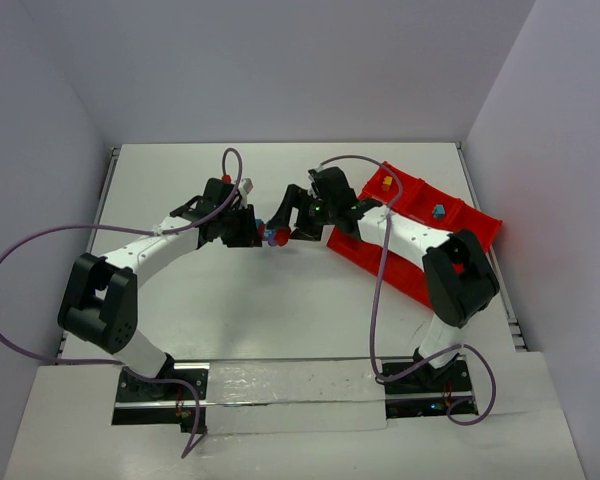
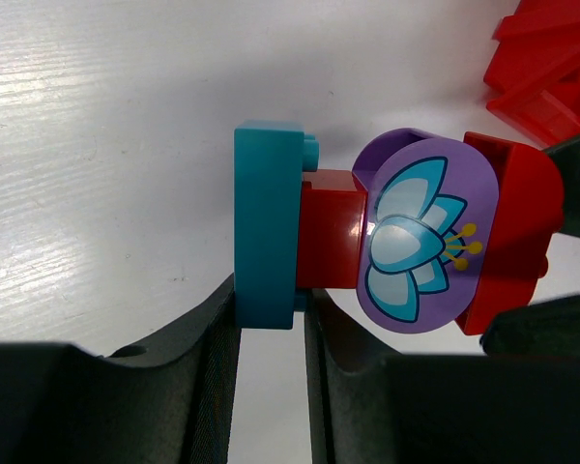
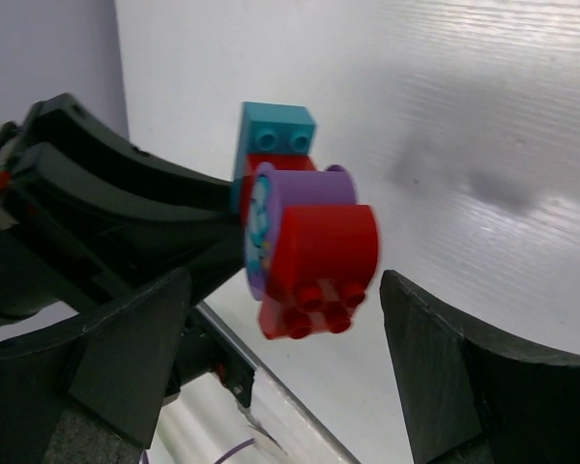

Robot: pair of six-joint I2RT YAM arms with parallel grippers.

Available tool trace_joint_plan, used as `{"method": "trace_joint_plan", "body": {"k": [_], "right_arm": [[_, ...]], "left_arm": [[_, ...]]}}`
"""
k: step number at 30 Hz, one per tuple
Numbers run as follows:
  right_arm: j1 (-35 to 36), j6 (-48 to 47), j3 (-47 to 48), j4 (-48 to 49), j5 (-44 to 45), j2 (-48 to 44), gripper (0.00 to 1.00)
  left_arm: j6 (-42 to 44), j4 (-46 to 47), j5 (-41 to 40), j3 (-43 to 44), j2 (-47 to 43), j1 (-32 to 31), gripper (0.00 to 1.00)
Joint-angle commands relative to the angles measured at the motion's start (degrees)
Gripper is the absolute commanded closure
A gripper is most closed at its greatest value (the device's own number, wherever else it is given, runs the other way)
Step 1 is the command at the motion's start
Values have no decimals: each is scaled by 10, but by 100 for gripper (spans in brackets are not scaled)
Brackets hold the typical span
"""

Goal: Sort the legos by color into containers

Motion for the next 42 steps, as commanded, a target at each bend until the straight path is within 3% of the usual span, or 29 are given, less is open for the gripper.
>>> {"method": "trace_joint_plan", "body": {"k": [1,22,30,31,33,34,42], "right_arm": [[15,30,7,74,-13,4,15],[22,88,-5,204,-54,61,35],[22,86,-20,210,-51,55,66],[22,86,-21,210,-50,54,72],[22,80,-24,204,-46,49,95],[22,78,-25,199,-42,46,100],[-21,66,-95,207,-40,2,100]], "left_arm": [[-6,27,16,21,-30,-3,100],[-2,16,34,41,-43,-2,100],[1,11,33,45,-41,-2,100],[0,11,32,45,-42,-2,100],[2,8,28,46,-44,-1,100],[3,7,26,46,-45,0,100],[21,-2,34,29,-62,42,100]]}}
